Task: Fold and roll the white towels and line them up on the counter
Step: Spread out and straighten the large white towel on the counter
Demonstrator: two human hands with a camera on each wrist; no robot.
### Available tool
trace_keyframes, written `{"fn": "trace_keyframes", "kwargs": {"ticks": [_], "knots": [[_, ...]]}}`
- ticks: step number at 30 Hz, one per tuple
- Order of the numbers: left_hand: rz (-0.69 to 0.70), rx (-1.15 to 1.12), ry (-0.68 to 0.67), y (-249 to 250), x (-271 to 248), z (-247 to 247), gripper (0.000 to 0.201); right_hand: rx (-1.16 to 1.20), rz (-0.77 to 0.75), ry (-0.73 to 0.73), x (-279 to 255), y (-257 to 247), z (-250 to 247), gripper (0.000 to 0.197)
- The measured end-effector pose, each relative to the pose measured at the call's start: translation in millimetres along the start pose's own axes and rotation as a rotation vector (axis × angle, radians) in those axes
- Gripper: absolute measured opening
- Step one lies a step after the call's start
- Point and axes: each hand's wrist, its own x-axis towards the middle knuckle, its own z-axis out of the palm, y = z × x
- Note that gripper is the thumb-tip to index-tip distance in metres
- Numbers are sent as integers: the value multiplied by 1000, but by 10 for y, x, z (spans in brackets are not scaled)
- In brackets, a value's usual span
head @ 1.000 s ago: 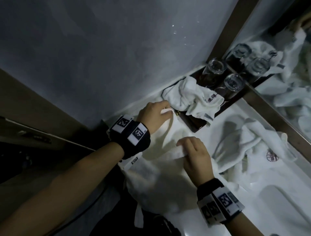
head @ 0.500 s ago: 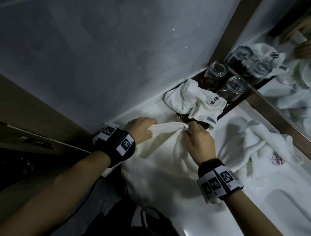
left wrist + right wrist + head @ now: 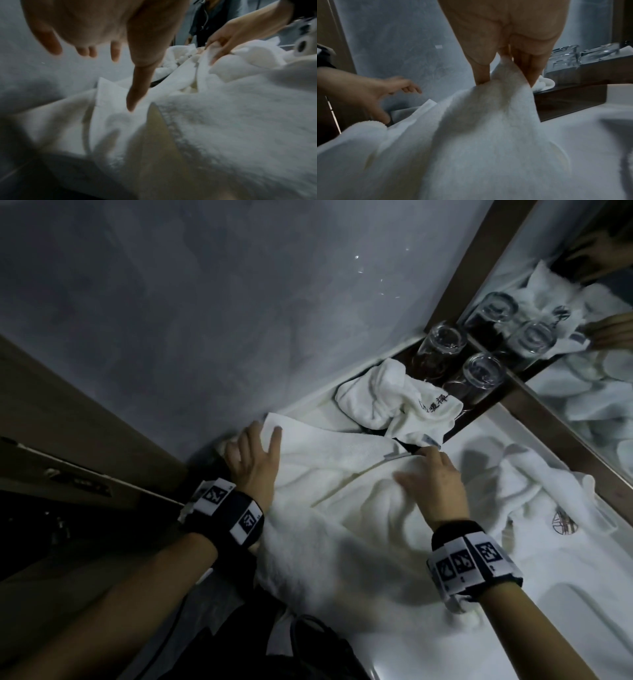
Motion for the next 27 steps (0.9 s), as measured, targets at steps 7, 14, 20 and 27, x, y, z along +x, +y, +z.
{"fn": "trace_keyframes", "kwargs": {"ticks": [7,14,20,27], "knots": [[244,-480,-336,312,-217,211,40,274,-153,88,-203,-18,-100,26],[219,-874,-448,630,-302,225,9,344,-308,-339,-490,-143,8,28],[370,-817,-387,750,-248,145,54,613,-181,-333,-442,-8,-46,23],[386,-960,-405,741,-238,118,45,511,105,-72,-218,95,-168,54]]}}
